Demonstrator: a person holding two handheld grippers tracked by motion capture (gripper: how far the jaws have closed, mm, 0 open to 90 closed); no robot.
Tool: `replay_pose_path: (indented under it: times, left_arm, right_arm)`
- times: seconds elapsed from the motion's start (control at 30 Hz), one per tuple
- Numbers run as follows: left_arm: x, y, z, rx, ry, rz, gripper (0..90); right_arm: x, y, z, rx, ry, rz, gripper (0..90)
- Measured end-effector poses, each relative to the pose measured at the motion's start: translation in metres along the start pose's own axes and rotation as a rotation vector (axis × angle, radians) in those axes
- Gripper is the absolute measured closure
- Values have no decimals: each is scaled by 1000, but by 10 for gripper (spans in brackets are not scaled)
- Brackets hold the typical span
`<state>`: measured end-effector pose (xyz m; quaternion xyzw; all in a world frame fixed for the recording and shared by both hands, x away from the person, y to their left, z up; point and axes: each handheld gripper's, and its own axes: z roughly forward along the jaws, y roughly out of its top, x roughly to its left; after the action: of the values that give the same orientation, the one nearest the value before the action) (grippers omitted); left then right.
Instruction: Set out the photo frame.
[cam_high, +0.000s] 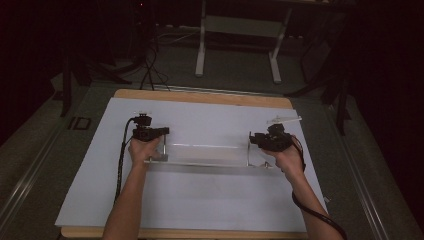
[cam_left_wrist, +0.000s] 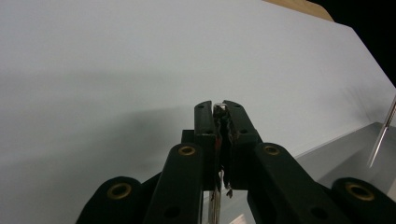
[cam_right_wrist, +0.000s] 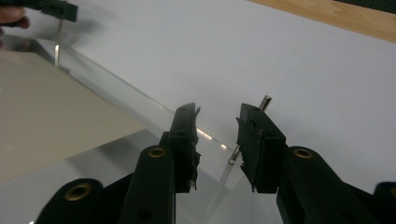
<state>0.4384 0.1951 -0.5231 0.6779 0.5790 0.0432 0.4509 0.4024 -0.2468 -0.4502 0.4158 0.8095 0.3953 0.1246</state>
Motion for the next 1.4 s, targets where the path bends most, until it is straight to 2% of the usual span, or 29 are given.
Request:
replay_pose_path:
  times: [0.13,0.27,0.3,0.33,0.37,0.43,0.5,0.53,0.57,0.67,0.83,1.0,1.4]
  left_arm:
    - [0,0,0,1,4,0,855]
    - [0,0,0,2,-2,-3,855]
    - [0,0,0,2,-2,-3,855]
    - [0,0,0,3,-3,-3,855]
    - [0,0,0,3,-3,-3,855]
    - [0,1,0,4,1,-2,855]
    - [0,1,0,4,2,-5,855]
    - [0,1,1,2,4,-11,855]
    - [0,1,1,2,4,-11,855]
    - [0,1,1,2,4,-16,855]
    - [0,1,1,2,5,-16,855]
    - [0,1,1,2,4,-19,854]
    - [1,1,1,6,0,-20,854]
  right_arm:
    - [7,2,-7,6,27,-22,674]
    - [20,5,-19,6,59,-79,712]
    - [20,5,-19,6,59,-79,712]
    - [27,6,-25,7,75,-103,730]
    - [27,6,-25,7,75,-103,730]
    - [36,8,-32,0,89,-134,764]
    - [39,8,-34,-2,90,-141,781]
    - [44,10,-39,-16,95,-151,825]
    - [44,10,-39,-16,95,-151,825]
    - [53,11,-48,-41,98,-173,899]
    - [60,12,-61,-78,104,-192,900]
    - [71,12,-73,-103,134,-217,900]
    - [111,0,-89,-137,230,-269,900]
